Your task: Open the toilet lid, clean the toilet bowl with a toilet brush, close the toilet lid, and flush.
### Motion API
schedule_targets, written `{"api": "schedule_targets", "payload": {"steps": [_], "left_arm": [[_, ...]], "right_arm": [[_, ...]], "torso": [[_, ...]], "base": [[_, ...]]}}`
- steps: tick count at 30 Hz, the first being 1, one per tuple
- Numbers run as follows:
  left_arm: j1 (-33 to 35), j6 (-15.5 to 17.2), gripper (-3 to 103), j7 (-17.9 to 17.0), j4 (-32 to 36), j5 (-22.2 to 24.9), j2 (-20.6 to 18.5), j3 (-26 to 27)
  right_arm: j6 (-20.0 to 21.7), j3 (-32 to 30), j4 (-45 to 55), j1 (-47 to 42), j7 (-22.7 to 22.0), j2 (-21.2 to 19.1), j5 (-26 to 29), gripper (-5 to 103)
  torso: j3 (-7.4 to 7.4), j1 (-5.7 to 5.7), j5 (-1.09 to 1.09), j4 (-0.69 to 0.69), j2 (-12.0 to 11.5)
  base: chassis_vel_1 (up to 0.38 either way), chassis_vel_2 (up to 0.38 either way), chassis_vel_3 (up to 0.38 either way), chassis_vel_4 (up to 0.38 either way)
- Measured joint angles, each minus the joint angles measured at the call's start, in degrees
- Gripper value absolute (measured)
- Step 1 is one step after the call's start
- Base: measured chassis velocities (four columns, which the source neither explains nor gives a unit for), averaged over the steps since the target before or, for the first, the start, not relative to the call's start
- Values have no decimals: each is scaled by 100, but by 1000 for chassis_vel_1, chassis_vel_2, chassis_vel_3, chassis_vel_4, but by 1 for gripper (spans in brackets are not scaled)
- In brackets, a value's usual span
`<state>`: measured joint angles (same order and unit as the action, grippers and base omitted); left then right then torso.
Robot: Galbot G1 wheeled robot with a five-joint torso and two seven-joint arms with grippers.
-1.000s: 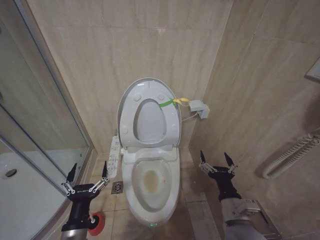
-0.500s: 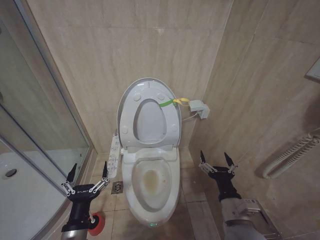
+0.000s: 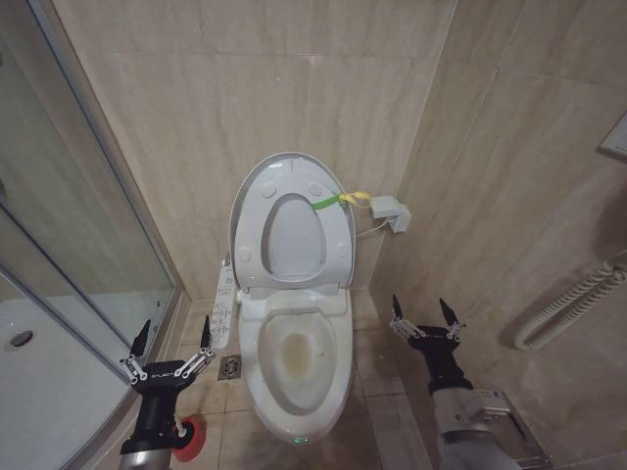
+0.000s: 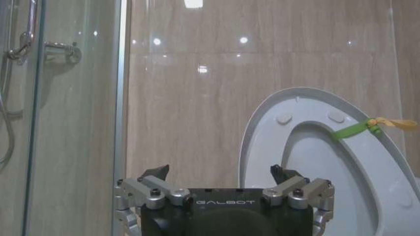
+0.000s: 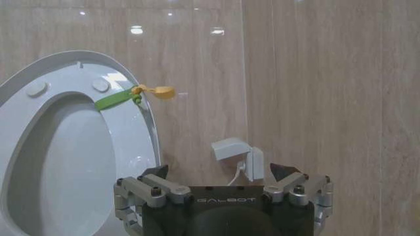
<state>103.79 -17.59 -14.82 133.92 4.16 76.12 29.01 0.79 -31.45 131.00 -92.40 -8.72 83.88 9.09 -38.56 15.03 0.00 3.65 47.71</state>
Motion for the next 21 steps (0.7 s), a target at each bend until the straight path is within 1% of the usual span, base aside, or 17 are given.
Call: {"api": "schedule_targets", "payload": {"steps": [21], "left_arm": [[0, 0, 100, 1, 1, 2, 0, 0]], "right_arm": [[0, 0, 0, 0, 0, 0, 0, 100]], "torso": [[0, 0, 0, 0, 0]], "base": [[0, 0, 0, 0]]}}
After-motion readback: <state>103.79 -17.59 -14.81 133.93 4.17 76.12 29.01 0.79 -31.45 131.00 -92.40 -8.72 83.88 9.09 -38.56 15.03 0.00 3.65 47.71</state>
